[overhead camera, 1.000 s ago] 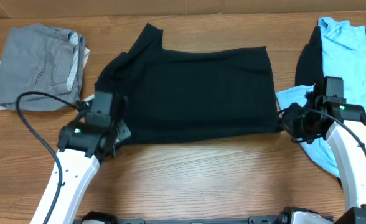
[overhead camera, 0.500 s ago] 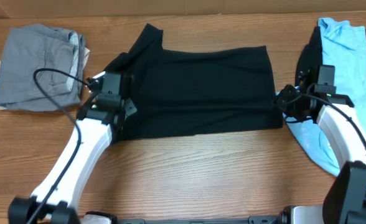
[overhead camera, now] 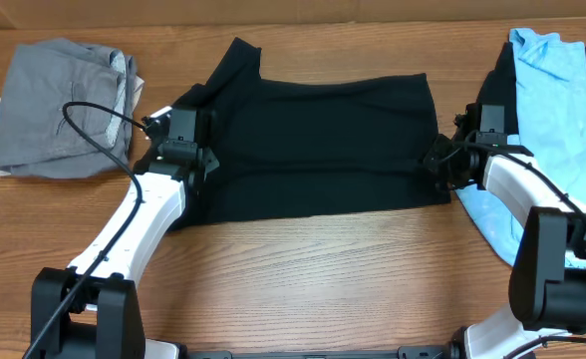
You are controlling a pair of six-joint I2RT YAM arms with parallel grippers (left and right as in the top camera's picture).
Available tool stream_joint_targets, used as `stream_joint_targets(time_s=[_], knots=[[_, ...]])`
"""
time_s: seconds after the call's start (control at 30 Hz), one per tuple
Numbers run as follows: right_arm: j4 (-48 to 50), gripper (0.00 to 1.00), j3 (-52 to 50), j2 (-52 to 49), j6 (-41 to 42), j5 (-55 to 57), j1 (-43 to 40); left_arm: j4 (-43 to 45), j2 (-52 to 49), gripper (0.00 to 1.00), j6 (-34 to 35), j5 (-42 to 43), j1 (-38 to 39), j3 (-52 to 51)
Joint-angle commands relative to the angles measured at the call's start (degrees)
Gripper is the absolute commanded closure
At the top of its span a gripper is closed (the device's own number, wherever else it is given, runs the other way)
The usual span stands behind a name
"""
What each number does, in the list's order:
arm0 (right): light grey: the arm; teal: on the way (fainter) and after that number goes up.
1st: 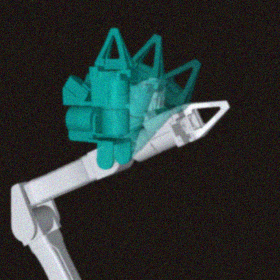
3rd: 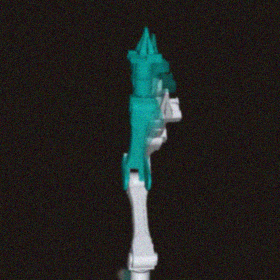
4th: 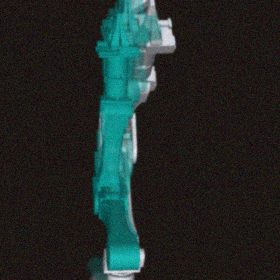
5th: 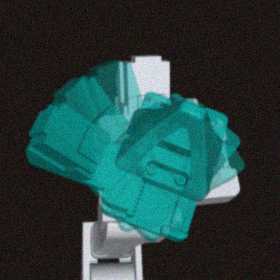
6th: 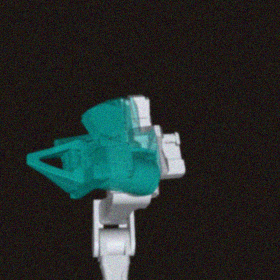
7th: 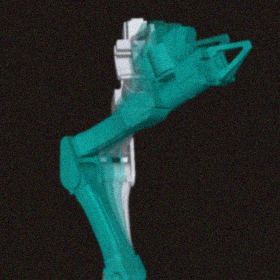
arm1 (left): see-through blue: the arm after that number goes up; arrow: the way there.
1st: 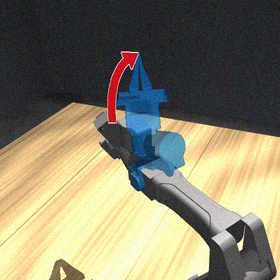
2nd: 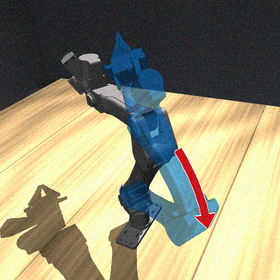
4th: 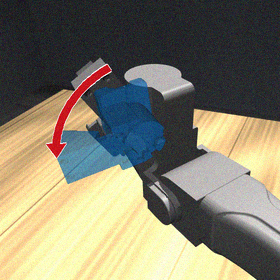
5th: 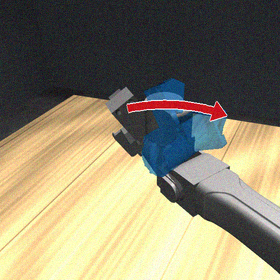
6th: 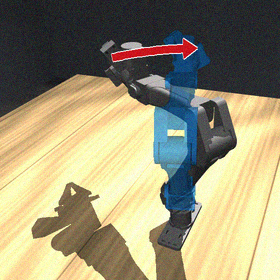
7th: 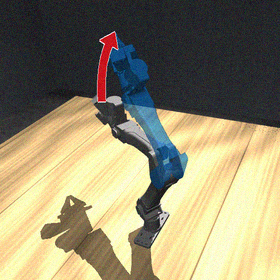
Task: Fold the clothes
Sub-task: 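Lift the bottom hem with both grippers and fold it up toward the collar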
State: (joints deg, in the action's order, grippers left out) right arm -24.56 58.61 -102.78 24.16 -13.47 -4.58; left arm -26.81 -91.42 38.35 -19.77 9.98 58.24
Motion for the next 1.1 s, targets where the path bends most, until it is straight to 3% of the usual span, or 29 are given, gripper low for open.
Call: stream_joint_targets(time_s=[0.0, 0.17, 0.2, 0.23, 0.3, 0.33, 0.5, 0.73, 0.87, 1.07], knots=[[1.57, 0.96, 1.38, -0.13, -0.22, 1.22, 0.24, 0.92, -0.46, 0.96, -1.09, -1.81, -1.07, 1.18], [2.03, 0.96, 1.38, -0.13, -0.24, 1.18, 0.24, 0.70, -0.98, 0.92, -1.09, -1.77, -1.05, 1.18], [2.03, 0.95, 1.38, -0.13, -0.46, 1.14, 0.24, 0.66, -1.09, 0.81, -1.09, -1.77, -1.05, 1.18], [2.03, 0.83, 1.38, -0.13, -0.79, 1.09, 0.24, 0.52, -1.11, 0.66, -1.09, -1.79, -1.05, 1.18], [2.19, 0.48, 1.38, -0.13, -2.54, 0.28, 0.24, 0.48, -1.16, 0.35, -1.14, -1.84, -1.07, 1.18], [2.23, 0.38, 1.40, -0.11, -3.23, 0.28, 0.24, 0.52, -1.16, 0.20, -1.14, -1.84, -1.07, 1.18], [-0.72, 0.28, 3.52, -0.04, -4.96, -0.37, -0.07, 2.12, -1.14, 0.00, -6.51, -1.81, -1.07, 1.29], [-15.96, 0.21, 15.06, 4.85, -3.50, -0.46, -0.22, -6.40, -0.76, 0.00, -16.41, -0.42, -1.07, 11.93], [-22.32, 0.19, 18.40, 9.75, -0.13, -4.42, 0.13, -14.23, -0.76, 0.00, -23.30, 10.12, -1.07, 24.65], [-25.62, 0.20, 18.40, 13.31, -2.89, -8.37, 0.33, -24.79, -0.76, 0.00, -26.49, 18.14, -1.05, 37.51]])
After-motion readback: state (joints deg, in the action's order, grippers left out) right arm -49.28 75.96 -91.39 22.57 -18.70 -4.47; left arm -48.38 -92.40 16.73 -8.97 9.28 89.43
